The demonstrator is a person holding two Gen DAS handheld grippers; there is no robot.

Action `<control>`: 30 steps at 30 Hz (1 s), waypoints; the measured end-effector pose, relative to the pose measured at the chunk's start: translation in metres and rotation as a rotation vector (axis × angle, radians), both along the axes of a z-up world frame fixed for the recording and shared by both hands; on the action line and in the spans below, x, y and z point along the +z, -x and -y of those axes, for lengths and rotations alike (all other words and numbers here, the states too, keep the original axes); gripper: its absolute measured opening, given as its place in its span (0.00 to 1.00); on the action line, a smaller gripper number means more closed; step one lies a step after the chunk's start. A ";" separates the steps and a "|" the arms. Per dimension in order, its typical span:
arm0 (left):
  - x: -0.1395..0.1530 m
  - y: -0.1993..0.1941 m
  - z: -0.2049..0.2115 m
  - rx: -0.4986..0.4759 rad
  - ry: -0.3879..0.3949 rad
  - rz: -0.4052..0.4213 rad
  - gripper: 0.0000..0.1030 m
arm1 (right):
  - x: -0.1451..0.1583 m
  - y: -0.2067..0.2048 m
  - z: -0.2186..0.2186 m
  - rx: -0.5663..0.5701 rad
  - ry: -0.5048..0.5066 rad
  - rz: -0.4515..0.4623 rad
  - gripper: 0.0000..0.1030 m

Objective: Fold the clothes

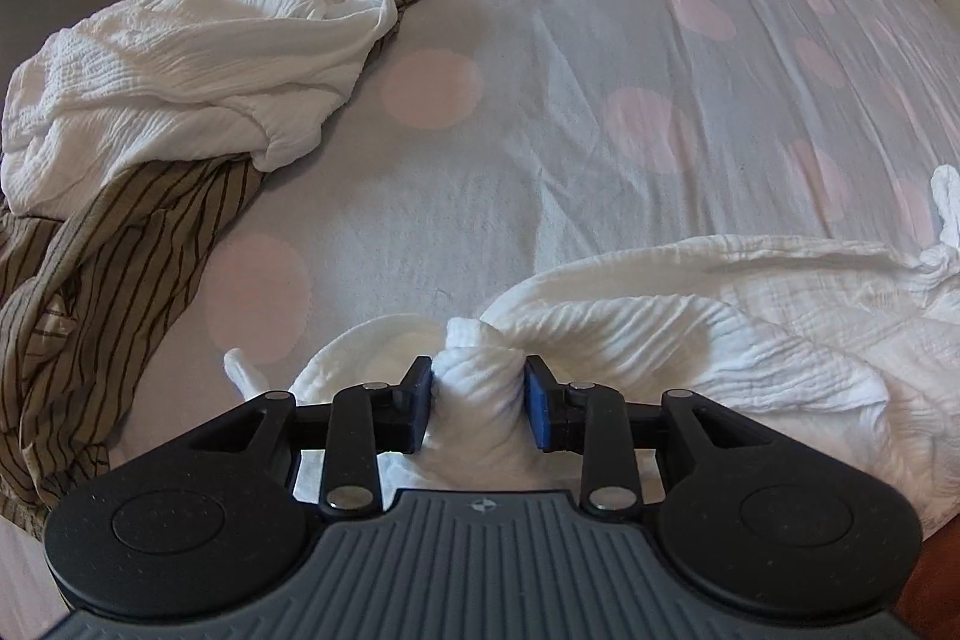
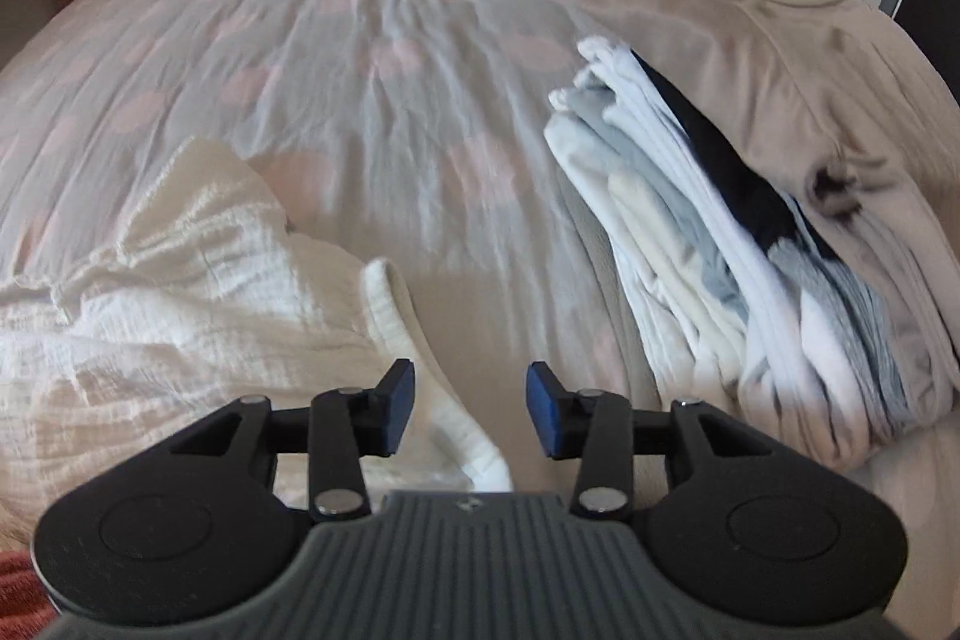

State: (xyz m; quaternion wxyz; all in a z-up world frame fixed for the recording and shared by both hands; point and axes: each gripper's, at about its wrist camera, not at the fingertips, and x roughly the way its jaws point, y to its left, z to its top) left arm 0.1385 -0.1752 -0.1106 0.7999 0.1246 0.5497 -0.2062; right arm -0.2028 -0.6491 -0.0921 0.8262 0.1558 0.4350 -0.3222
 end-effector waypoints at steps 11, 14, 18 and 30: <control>-0.009 -0.005 -0.004 0.030 0.001 -0.052 0.40 | -0.068 -0.064 0.052 -0.048 -0.182 0.078 0.64; -0.012 -0.005 -0.001 0.034 -0.009 -0.061 0.40 | -0.081 -0.070 0.056 -0.062 -0.197 0.100 0.66; -0.014 -0.003 0.006 0.019 -0.027 -0.054 0.31 | -0.078 -0.074 0.044 -0.014 -0.192 0.112 0.20; 0.022 -0.012 0.027 -0.043 0.023 0.094 0.18 | -0.004 -0.079 0.058 -0.050 0.076 0.116 0.10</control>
